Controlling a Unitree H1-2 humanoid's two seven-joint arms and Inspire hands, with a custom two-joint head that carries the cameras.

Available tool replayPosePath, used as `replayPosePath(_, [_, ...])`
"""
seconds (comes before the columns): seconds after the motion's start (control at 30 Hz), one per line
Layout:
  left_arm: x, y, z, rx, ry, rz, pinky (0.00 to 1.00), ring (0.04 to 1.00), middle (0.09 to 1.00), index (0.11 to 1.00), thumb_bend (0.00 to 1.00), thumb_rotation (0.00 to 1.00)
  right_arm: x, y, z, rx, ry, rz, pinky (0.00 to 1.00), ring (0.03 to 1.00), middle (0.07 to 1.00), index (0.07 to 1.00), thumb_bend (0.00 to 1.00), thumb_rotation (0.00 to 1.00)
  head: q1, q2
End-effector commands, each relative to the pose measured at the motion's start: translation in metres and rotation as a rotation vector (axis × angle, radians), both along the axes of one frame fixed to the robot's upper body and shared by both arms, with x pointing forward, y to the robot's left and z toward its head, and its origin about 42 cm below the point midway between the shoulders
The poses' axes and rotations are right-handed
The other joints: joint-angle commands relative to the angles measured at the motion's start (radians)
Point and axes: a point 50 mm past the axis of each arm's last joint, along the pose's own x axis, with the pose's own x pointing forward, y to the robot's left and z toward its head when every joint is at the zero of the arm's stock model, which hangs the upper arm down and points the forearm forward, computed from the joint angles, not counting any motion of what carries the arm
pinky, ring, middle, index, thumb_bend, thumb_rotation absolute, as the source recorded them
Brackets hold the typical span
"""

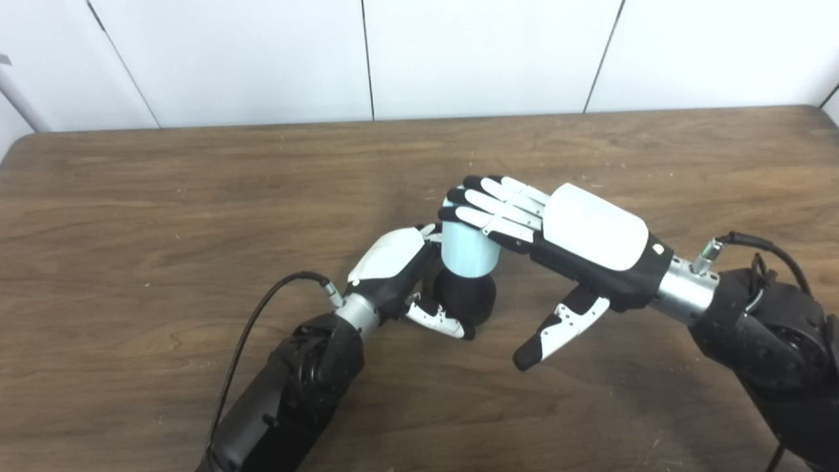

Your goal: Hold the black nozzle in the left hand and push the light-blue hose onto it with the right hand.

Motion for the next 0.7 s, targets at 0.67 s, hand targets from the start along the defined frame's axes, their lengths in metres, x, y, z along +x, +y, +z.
replayPosePath(0.67, [-0.0175, 0.0219, -0.0464, 0.130, 0.233, 0.033, 1.00, 0.997, 0.872, 0.481, 0.52, 0.05, -0.0051, -0.0082, -0.0315, -0.135, 0.137, 0.001, 1.00, 1.000, 1.000, 0.966, 0.66, 1.00, 0.001, 0.003])
